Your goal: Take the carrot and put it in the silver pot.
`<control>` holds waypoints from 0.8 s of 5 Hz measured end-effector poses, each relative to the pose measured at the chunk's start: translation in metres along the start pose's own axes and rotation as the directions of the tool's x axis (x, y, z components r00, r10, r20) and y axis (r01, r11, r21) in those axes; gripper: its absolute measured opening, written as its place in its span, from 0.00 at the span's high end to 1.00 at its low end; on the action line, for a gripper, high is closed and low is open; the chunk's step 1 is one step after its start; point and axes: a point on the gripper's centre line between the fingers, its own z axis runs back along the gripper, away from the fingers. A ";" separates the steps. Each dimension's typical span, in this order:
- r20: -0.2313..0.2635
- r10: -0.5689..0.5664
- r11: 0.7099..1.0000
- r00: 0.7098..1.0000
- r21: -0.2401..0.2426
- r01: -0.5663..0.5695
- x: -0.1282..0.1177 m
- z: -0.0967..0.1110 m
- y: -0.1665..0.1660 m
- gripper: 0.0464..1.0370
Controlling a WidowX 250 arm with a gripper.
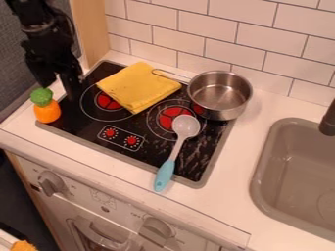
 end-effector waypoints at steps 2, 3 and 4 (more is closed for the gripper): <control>0.015 0.035 0.999 0.999 -0.001 -0.035 -0.016 0.017 0.018 0.04; -0.004 0.056 0.998 0.998 0.027 -0.055 -0.019 0.016 0.032 0.04; -0.037 0.069 0.997 0.997 0.030 -0.068 -0.024 0.008 0.034 0.04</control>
